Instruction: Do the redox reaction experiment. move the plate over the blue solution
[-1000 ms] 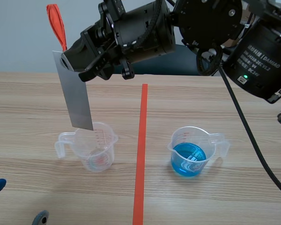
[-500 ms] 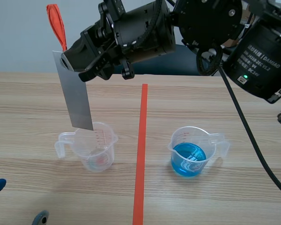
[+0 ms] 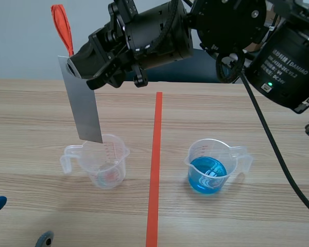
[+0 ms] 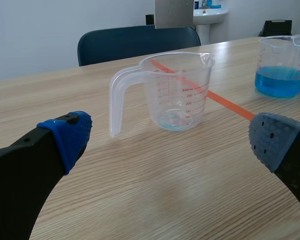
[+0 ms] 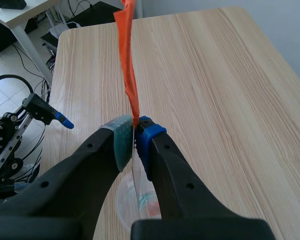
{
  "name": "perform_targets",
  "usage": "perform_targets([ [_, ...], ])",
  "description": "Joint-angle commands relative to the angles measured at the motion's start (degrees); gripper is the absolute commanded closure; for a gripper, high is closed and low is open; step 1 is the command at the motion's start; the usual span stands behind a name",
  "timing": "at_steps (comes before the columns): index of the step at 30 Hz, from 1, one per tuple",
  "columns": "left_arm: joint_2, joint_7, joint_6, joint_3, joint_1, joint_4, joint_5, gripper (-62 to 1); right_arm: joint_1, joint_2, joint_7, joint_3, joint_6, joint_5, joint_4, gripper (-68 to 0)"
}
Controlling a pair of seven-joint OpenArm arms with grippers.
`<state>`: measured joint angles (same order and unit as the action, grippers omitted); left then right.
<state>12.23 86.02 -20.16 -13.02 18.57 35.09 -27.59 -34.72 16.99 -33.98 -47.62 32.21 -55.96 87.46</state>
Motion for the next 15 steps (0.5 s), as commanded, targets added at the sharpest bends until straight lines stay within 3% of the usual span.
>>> perform_targets([
  [1,0.02,3.01,-0.13,-0.07,0.28,0.35,0.57,-62.3,-1.6,0.35,0.68,0.85,0.0,-0.66,1.01,-0.6],
  [7,0.04,3.01,-0.13,-0.07,0.28,0.35,0.55,-62.3,-1.62,2.91,0.92,0.85,0.0,-1.36,2.6,-0.6],
  [15,0.02,3.01,-0.13,-0.07,0.26,0.35,0.57,-62.3,-1.6,9.64,2.51,1.73,0.0,-5.44,7.67,-0.6],
])
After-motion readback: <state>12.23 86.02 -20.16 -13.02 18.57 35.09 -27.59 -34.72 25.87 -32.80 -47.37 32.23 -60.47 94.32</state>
